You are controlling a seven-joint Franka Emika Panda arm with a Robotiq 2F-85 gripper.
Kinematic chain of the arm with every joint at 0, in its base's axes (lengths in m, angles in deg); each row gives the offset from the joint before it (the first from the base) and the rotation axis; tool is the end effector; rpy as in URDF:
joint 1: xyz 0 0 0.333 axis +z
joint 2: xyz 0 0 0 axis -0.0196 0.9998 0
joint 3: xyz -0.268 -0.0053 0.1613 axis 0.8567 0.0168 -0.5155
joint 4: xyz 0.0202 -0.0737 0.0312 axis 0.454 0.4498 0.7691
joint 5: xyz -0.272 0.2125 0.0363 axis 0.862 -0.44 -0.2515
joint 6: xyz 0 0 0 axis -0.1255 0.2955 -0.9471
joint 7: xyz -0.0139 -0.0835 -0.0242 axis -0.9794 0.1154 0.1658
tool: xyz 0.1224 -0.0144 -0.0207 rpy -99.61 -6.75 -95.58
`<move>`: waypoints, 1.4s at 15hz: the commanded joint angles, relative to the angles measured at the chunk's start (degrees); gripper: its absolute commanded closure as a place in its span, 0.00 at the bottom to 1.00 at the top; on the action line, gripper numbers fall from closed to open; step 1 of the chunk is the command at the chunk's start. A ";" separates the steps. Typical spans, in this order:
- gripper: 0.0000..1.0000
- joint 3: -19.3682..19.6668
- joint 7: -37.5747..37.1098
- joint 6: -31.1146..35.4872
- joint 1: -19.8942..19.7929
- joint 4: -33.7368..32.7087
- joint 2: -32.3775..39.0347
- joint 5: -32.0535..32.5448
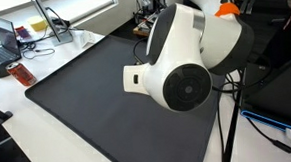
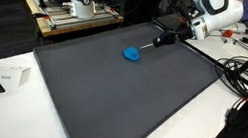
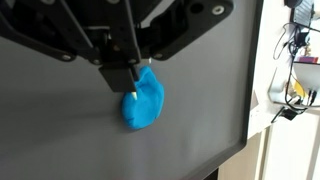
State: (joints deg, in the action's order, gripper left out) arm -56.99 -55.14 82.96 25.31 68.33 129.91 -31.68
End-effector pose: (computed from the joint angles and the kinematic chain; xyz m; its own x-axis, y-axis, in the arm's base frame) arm 0.6109 0.2063 0.1915 0.8627 -0.3477 -0.3671 0.0047 -0.7205 0.6934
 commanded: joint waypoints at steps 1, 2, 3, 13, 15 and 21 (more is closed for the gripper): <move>0.97 1.45 0.27 0.85 1.00 -4.88 2.43 2.11; 0.97 1.66 0.15 1.15 1.00 -5.26 2.65 2.30; 0.97 1.80 0.15 1.66 1.02 -5.59 2.76 2.44; 0.97 3.12 -0.45 7.53 0.31 -5.95 2.86 1.88; 0.97 3.22 -0.31 8.09 0.06 -5.82 2.91 1.57; 0.97 1.52 1.62 11.30 -3.59 -5.09 0.93 -0.98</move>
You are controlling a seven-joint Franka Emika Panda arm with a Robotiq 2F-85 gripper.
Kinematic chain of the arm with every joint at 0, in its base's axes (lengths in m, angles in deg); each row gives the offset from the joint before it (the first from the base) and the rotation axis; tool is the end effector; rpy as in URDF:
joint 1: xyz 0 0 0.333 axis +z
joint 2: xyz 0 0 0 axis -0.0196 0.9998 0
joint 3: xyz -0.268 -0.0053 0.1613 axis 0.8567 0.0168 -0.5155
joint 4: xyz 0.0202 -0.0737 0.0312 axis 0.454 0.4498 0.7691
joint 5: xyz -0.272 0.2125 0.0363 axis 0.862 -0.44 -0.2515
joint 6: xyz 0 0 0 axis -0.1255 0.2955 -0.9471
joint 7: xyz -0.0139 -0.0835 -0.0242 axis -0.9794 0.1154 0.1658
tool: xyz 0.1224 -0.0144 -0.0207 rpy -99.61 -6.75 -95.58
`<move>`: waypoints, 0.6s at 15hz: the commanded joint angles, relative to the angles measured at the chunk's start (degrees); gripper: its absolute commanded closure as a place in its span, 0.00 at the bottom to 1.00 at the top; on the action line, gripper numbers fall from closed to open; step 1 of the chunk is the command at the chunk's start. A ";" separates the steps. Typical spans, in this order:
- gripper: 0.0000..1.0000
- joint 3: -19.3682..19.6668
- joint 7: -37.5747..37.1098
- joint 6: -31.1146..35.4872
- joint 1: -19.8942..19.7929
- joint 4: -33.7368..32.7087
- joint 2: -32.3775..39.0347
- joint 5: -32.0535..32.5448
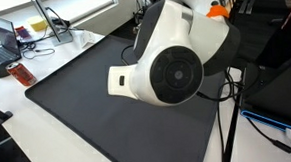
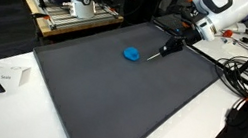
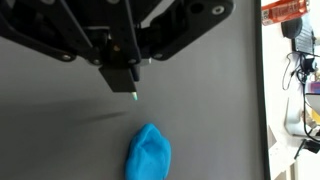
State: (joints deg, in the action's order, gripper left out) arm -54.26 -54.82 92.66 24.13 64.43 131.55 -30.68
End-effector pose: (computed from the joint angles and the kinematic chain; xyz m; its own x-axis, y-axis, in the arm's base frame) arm 0.6505 0.1932 0.1981 0.9353 -0.2886 -0.2048 -0.0859 -0.7466 0.6597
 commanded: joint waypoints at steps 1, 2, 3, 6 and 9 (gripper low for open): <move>0.97 -1.55 1.58 2.25 -3.16 -1.28 -0.89 -2.37; 0.97 -1.93 2.20 2.97 -3.92 -1.37 -1.02 -2.80; 0.97 -2.39 2.64 3.48 -4.73 -1.56 -1.09 -3.36; 0.97 -4.89 5.17 4.22 -7.82 -1.44 -1.88 -6.62; 0.97 -6.87 7.05 4.21 -10.75 -0.88 -2.84 -9.77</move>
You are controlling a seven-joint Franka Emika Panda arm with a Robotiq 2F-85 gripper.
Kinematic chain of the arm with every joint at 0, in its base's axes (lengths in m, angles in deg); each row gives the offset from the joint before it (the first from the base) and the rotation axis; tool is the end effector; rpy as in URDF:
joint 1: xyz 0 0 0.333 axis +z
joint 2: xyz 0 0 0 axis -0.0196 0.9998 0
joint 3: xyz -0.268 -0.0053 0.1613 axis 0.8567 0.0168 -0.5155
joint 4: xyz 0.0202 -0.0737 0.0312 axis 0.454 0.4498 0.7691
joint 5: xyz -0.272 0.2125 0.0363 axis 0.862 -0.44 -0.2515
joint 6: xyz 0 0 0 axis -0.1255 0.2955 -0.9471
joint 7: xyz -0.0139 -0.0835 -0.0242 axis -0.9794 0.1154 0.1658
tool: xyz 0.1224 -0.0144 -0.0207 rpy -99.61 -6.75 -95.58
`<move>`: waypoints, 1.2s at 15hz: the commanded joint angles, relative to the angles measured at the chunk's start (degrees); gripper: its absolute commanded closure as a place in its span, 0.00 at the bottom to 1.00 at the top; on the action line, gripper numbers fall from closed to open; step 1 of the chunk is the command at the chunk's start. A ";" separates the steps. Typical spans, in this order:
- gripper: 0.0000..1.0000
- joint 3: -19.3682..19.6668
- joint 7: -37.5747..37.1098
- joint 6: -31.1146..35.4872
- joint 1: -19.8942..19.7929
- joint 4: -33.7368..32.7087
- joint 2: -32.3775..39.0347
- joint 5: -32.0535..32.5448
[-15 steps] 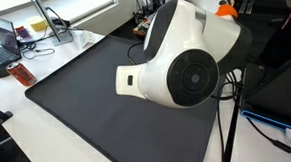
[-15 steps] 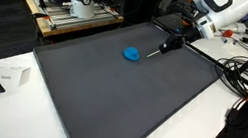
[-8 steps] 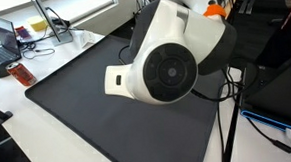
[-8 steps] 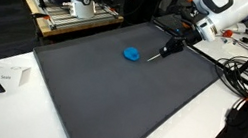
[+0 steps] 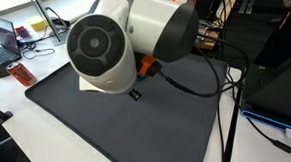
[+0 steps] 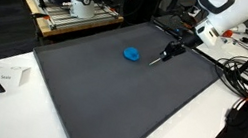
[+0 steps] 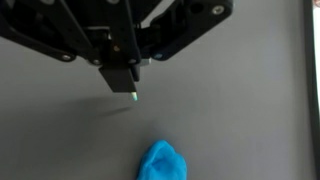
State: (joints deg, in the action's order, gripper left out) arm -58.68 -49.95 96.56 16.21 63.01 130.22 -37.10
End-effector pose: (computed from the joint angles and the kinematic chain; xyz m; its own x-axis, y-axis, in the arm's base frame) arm 0.6762 0.1476 0.2113 0.9226 -0.2738 -0.2719 -0.1251 -0.8788 0.4605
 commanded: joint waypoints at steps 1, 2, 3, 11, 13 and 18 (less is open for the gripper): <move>0.97 -3.04 2.90 0.43 -3.71 0.64 -1.71 -4.16; 0.97 -3.54 3.32 0.56 -4.62 0.75 -1.89 -4.94; 0.97 -4.05 3.95 0.70 -5.58 0.90 -2.05 -5.62; 0.97 -7.23 10.12 0.70 -11.76 2.11 -2.69 -8.50; 0.97 -8.02 12.49 0.43 -12.99 2.66 -2.82 -8.68; 0.97 -10.42 17.60 -0.53 -16.19 4.59 -3.05 -9.94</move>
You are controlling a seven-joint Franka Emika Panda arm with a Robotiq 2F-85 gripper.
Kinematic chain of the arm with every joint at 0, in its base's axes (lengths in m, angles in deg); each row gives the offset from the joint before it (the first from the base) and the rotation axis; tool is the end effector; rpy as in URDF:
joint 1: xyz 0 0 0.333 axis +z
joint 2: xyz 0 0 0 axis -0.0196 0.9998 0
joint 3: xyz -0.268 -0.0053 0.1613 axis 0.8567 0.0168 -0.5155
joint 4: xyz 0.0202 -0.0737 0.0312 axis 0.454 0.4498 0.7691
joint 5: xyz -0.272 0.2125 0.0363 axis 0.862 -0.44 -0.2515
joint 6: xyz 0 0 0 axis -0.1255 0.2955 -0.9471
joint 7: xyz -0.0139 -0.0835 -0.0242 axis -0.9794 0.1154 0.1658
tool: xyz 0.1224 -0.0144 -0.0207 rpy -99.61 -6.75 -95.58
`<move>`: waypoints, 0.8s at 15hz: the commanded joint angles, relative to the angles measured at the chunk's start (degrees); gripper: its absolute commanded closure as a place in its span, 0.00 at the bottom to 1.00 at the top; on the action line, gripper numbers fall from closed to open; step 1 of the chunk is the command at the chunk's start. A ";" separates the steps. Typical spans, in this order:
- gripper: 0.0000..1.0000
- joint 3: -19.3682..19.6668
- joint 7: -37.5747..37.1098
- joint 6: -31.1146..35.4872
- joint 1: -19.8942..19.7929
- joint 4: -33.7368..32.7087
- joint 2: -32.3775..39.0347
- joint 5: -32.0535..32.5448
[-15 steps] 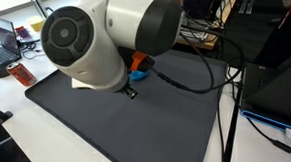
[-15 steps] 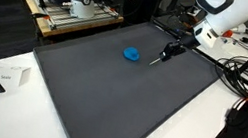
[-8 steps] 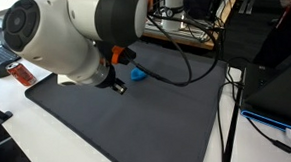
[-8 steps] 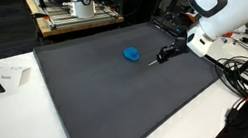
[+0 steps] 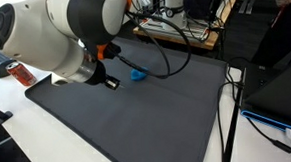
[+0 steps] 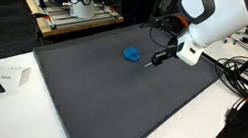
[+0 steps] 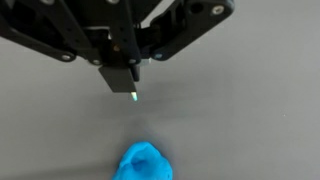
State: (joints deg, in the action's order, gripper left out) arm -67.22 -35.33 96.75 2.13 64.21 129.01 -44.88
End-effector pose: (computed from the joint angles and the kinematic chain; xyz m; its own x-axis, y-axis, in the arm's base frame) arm 0.6884 0.0489 0.2117 0.8850 -0.1382 -0.4446 -0.0959 -0.9886 0.1165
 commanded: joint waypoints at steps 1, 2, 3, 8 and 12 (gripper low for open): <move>0.97 -2.50 4.27 -0.87 -2.85 4.14 -2.03 -2.65; 0.97 -2.89 4.79 -0.95 -3.52 5.01 -2.21 -2.99; 0.97 -3.21 5.40 -0.84 -4.13 5.86 -2.43 -3.21; 0.97 -5.20 8.59 0.55 -7.91 11.66 -4.43 -5.04; 0.97 -6.61 11.01 2.44 -11.60 18.55 -7.92 -6.83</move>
State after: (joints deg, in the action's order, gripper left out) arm -72.23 -26.57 96.92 -6.30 73.85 126.36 -49.22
